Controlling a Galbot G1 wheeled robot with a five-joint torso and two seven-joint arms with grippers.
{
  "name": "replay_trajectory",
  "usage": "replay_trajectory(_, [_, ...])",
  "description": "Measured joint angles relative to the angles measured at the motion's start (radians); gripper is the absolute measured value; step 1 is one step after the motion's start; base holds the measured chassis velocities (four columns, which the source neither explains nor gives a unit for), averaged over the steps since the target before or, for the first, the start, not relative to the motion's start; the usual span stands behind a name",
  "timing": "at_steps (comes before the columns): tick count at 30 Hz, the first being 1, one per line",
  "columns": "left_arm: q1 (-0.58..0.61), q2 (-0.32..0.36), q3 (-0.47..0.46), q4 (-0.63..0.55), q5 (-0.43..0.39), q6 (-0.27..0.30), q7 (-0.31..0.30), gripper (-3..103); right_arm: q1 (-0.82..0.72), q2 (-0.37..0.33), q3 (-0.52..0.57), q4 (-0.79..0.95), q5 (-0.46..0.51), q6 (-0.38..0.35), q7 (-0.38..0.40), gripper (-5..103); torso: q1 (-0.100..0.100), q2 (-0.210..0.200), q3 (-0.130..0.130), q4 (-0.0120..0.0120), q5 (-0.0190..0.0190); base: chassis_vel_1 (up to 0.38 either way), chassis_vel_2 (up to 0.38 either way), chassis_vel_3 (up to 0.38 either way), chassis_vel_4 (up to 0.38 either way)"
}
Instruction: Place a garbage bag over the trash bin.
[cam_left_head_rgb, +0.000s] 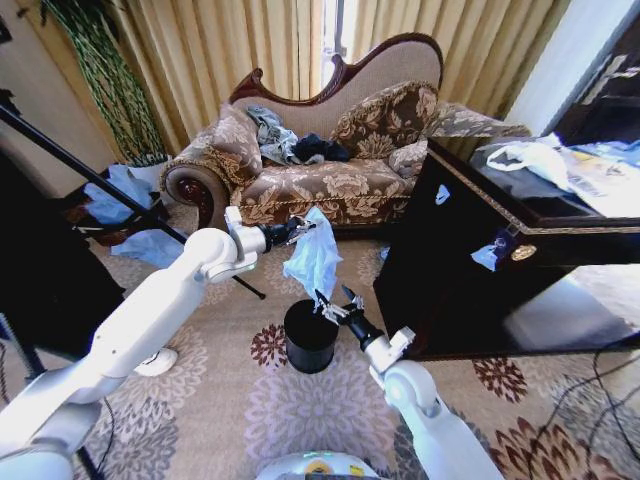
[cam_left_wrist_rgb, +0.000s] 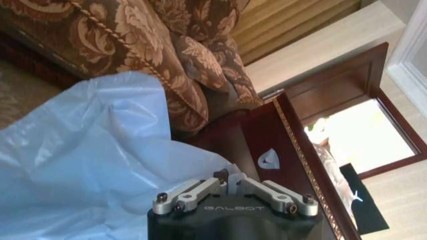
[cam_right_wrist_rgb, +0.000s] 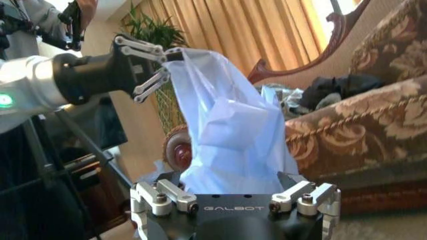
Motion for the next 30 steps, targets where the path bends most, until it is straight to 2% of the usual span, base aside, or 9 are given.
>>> replay_trajectory(7, [0.003, 0.001, -0.002, -0.006, -0.001, -0.004, -0.003, 0, 0.051, -0.001, -0.010, -0.033, -0.027, 0.014, 0.025, 89, 0.000, 0.000, 0.000, 0.0000, 0.0002, 0.000, 0.000, 0.000, 0.000])
replay_trajectory(13, [0.031, 0.007, -0.012, -0.010, 0.004, -0.001, 0.000, 0, 0.046, -0.028, 0.003, -0.017, -0.037, 0.020, 0.027, 68, 0.000, 0.000, 0.000, 0.0000, 0.0001, 0.000, 0.000, 0.000, 0.000])
replay_trajectory(15, [0.035, 0.008, -0.014, -0.011, 0.006, -0.001, 0.001, 0, 0.041, -0.033, 0.007, -0.010, -0.037, 0.020, 0.025, 68, 0.000, 0.000, 0.000, 0.0000, 0.0000, 0.000, 0.000, 0.000, 0.000])
replay_trajectory(18, [0.037, 0.004, -0.017, -0.002, 0.015, -0.003, 0.008, 0, -0.006, -0.047, 0.034, 0.023, -0.049, 0.024, 0.011, 56, 0.000, 0.000, 0.000, 0.0001, 0.0003, 0.000, 0.000, 0.000, 0.000])
replay_trajectory(19, [0.037, 0.004, -0.017, -0.002, 0.015, -0.003, 0.008, 0, -0.006, -0.047, 0.034, 0.023, -0.049, 0.024, 0.011, 56, 0.000, 0.000, 0.000, 0.0001, 0.0003, 0.000, 0.000, 0.000, 0.000])
replay_trajectory(22, [0.029, -0.006, -0.018, 0.017, 0.021, -0.008, 0.010, 0, -0.079, -0.051, 0.076, 0.062, -0.064, 0.045, -0.001, 73, 0.000, 0.000, 0.000, -0.0002, 0.0003, 0.000, 0.000, 0.000, 0.000])
replay_trajectory(24, [0.027, -0.009, -0.018, 0.023, 0.022, -0.009, 0.010, 0, -0.109, -0.052, 0.095, 0.078, -0.065, 0.053, -0.004, 73, 0.000, 0.000, 0.000, -0.0001, 0.0002, 0.000, 0.000, 0.000, 0.000])
replay_trajectory(28, [0.016, -0.020, -0.018, 0.036, 0.025, -0.011, 0.011, 0, -0.192, -0.049, 0.144, 0.107, -0.069, 0.080, -0.004, 94, 0.000, 0.000, 0.000, -0.0003, 0.0000, 0.000, 0.000, 0.000, 0.000])
replay_trajectory(30, [0.013, -0.022, -0.018, 0.038, 0.025, -0.011, 0.011, 0, -0.198, -0.047, 0.145, 0.103, -0.074, 0.089, -0.004, 90, 0.000, 0.000, 0.000, -0.0003, 0.0001, 0.000, 0.000, 0.000, 0.000])
